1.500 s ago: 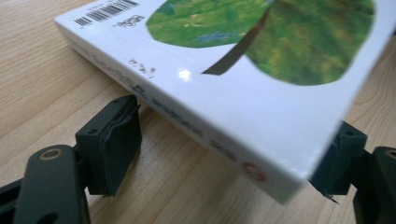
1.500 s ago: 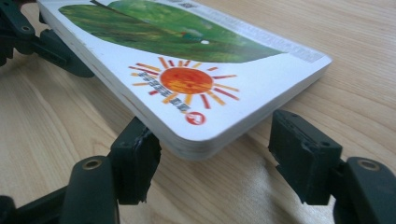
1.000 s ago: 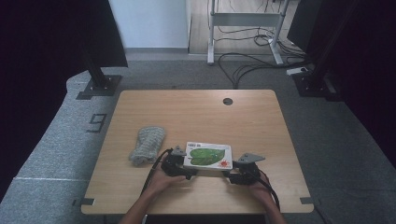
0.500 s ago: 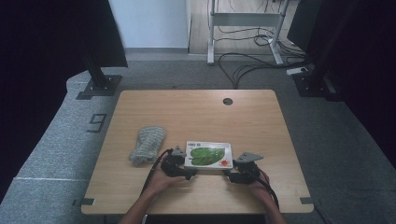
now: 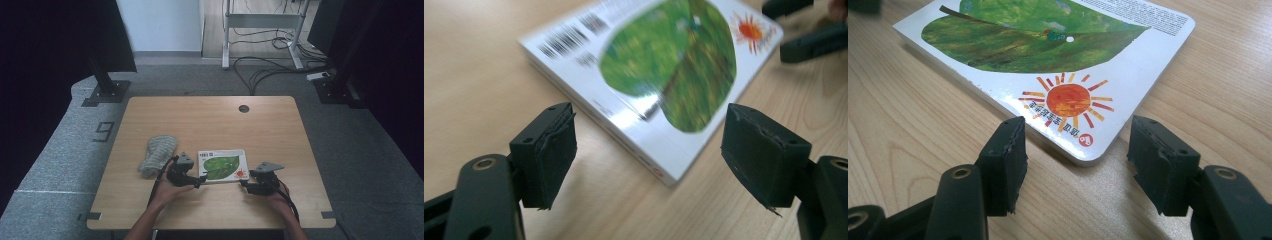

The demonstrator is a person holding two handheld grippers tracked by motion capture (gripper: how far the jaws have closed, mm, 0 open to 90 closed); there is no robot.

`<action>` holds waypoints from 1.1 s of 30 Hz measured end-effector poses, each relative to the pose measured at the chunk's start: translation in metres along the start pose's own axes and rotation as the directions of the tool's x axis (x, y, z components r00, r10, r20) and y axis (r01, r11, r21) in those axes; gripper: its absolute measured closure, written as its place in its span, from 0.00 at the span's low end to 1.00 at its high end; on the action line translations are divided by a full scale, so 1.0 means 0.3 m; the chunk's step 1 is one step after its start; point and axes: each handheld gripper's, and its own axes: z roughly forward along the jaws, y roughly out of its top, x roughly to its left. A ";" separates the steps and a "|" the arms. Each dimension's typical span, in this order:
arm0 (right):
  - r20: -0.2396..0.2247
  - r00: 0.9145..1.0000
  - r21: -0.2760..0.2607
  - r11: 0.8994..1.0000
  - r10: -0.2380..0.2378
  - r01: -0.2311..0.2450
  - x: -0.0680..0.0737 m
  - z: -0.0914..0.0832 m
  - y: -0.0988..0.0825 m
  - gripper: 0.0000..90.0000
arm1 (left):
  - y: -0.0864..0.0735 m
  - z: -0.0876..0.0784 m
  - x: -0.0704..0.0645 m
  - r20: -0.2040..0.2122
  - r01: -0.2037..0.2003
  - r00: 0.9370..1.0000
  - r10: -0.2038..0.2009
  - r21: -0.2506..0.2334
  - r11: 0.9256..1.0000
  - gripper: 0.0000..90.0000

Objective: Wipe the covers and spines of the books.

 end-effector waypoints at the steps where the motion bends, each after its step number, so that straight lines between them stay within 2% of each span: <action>1: 0.001 1.000 0.000 1.000 -0.001 0.001 0.001 0.000 0.000 0.44 | 0.004 -0.017 0.006 -0.013 0.004 1.000 -0.004 -0.019 1.000 0.25; 7: 0.004 1.000 0.002 1.000 -0.003 0.003 0.001 0.001 0.001 0.44 | 0.015 -0.102 0.059 -0.071 0.028 0.997 -0.034 -0.087 0.996 0.26; 10: 0.004 1.000 0.002 1.000 -0.003 0.003 0.001 0.001 0.000 0.44 | 0.013 -0.132 0.091 -0.124 0.040 0.991 -0.054 -0.114 0.993 0.26; 12: 0.005 1.000 0.002 1.000 -0.003 0.003 0.002 0.001 0.000 0.44 | 0.007 -0.145 0.115 -0.175 0.046 0.982 -0.066 -0.113 0.993 0.26; 16: 0.006 1.000 0.002 1.000 -0.004 0.004 0.002 0.001 0.000 0.44 | -0.011 -0.159 0.172 -0.240 0.083 0.965 -0.107 -0.107 0.991 0.26; 19: 0.009 1.000 0.002 1.000 -0.004 0.004 0.004 0.001 0.000 0.44 | -0.031 -0.158 0.216 -0.288 0.114 0.948 -0.138 -0.098 0.989 0.26; 22: 0.009 1.000 0.002 1.000 -0.005 0.005 0.005 0.001 0.000 0.44 | -0.051 -0.156 0.256 -0.329 0.144 0.929 -0.169 -0.099 0.985 0.26; 25: 0.009 1.000 0.002 1.000 -0.006 0.006 0.006 0.001 0.000 0.44 | -0.066 -0.149 0.286 -0.350 0.159 0.918 -0.188 -0.111 0.981 0.26; 27: 0.009 1.000 0.002 1.000 -0.006 0.006 0.006 0.001 0.000 0.44 | -0.077 -0.137 0.304 -0.373 0.168 0.907 -0.196 -0.105 0.980 0.26; 31: 0.010 1.000 0.003 1.000 -0.010 0.010 0.007 0.001 0.000 0.43 | -0.097 -0.107 0.337 -0.384 0.199 0.900 -0.205 -0.056 0.978 0.25; 33: 0.009 1.000 0.004 1.000 -0.010 0.010 0.007 0.001 0.000 0.43 | -0.102 -0.095 0.343 -0.372 0.203 0.906 -0.201 -0.036 0.979 0.29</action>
